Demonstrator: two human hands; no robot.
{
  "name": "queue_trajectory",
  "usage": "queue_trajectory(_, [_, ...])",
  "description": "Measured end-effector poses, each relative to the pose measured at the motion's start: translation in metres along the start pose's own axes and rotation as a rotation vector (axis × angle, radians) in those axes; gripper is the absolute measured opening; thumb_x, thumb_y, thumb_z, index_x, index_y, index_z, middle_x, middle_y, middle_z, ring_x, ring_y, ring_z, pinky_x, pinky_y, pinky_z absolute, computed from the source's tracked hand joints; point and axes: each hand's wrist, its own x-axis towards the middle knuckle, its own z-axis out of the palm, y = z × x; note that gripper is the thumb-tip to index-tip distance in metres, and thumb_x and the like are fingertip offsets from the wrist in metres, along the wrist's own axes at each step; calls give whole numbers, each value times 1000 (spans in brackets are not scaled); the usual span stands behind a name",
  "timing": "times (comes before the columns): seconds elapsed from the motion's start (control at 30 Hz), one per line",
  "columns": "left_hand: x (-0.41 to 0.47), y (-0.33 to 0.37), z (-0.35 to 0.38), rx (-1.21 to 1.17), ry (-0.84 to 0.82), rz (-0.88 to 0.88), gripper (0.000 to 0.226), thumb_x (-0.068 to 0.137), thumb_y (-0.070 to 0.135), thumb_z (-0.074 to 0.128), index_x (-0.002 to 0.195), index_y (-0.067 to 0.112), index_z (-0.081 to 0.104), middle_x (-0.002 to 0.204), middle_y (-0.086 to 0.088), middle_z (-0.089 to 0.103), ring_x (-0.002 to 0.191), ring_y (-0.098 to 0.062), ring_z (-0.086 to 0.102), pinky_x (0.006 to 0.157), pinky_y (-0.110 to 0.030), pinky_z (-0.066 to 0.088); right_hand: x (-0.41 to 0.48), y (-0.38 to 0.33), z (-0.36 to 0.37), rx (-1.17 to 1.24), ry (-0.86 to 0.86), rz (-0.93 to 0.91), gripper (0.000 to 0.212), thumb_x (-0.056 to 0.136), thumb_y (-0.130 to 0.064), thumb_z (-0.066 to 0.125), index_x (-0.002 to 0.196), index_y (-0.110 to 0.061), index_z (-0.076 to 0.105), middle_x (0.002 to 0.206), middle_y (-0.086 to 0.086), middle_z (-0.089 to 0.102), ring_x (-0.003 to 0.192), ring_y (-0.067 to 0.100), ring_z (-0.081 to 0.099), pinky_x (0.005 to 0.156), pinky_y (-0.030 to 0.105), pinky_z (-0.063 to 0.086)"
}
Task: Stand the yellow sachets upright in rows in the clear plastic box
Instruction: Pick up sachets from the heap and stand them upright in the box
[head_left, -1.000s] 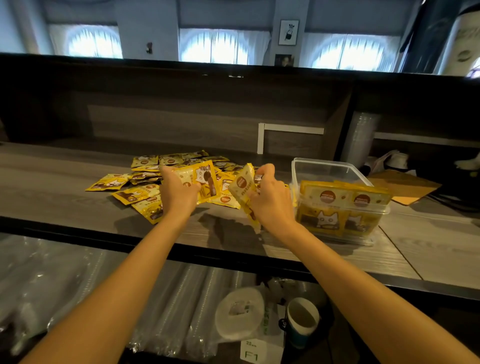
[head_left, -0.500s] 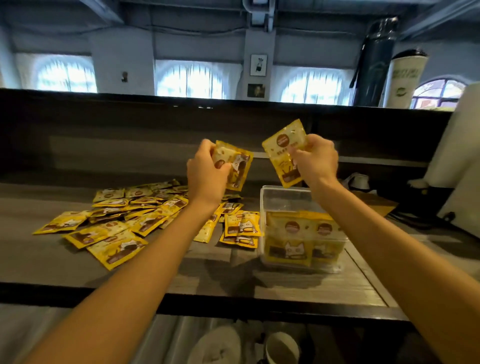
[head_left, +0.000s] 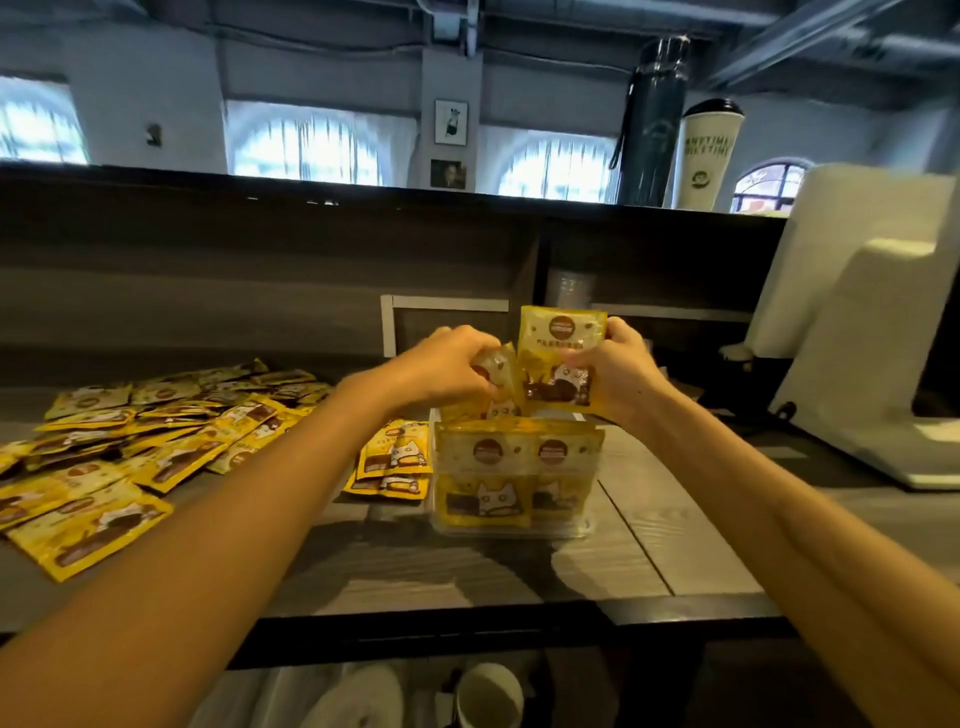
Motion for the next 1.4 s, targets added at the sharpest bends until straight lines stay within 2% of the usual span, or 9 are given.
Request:
queue_trajectory(0.1, [-1,-2,-6,2,-171,-31,28,89,15,58,117,11,60,116,-6,63,107,-19,59,90,-35,50,-1,2,7,3,-177,-27,39,87,12,48,111,-18,50,94,-3,59,87,13,59,75,33,53])
queue_trajectory(0.2, [-2,-6,-7,17,-307,-49,26,93,23,51,111,7,61,113,-9,63,103,-19,61,90,-35,50,-5,5,10,-59,-252,23,21,90,2,49,92,-16,60,89,1,66,83,18,65,65,29,54])
queue_trajectory(0.33, [-1,-16,0,-61,-237,-110,26,89,31,57,101,8,63,100,0,64,96,-17,62,81,-28,51,-2,7,5,-41,-217,65,13,92,-14,48,83,-13,57,90,10,63,83,22,62,72,31,52])
queue_trajectory(0.53, [-2,-21,6,-111,-226,-154,37,90,37,54,119,15,53,102,4,57,101,-13,56,74,-19,47,-6,14,-5,-261,-336,47,21,90,-2,47,76,-16,57,83,5,59,78,15,60,65,23,50])
queue_trajectory(0.77, [-9,-16,6,-162,-360,-170,42,96,41,35,105,15,68,100,4,69,101,-12,62,96,-31,42,-11,5,-2,-697,-397,-26,29,90,0,41,78,-4,67,75,3,57,73,10,55,64,16,45])
queue_trajectory(0.9, [-12,-12,11,-134,-374,-199,49,98,45,25,103,20,66,99,7,64,106,-14,56,104,-36,36,-16,7,-4,-842,-399,-63,31,94,-6,41,82,8,65,80,16,55,82,23,52,71,27,42])
queue_trajectory(1.13, [-7,-11,19,-112,-296,-257,46,97,46,30,86,22,68,84,12,62,89,-8,57,95,-32,36,-27,2,-3,-844,-438,-125,38,97,-11,40,65,-20,58,81,6,58,89,23,57,70,19,43])
queue_trajectory(1.2, [-6,-13,21,-107,-276,-271,50,96,48,31,92,17,69,91,5,65,95,-13,58,98,-35,38,-27,4,-2,-859,-403,-97,31,95,-11,43,70,-7,62,89,19,58,88,30,55,70,26,40])
queue_trajectory(1.4, [-8,-15,24,-68,-186,-281,58,94,55,26,110,16,65,122,-6,60,116,-24,53,103,-41,38,-29,8,-2,-784,-277,-86,32,90,-19,47,60,-9,54,73,11,54,69,19,50,67,33,40])
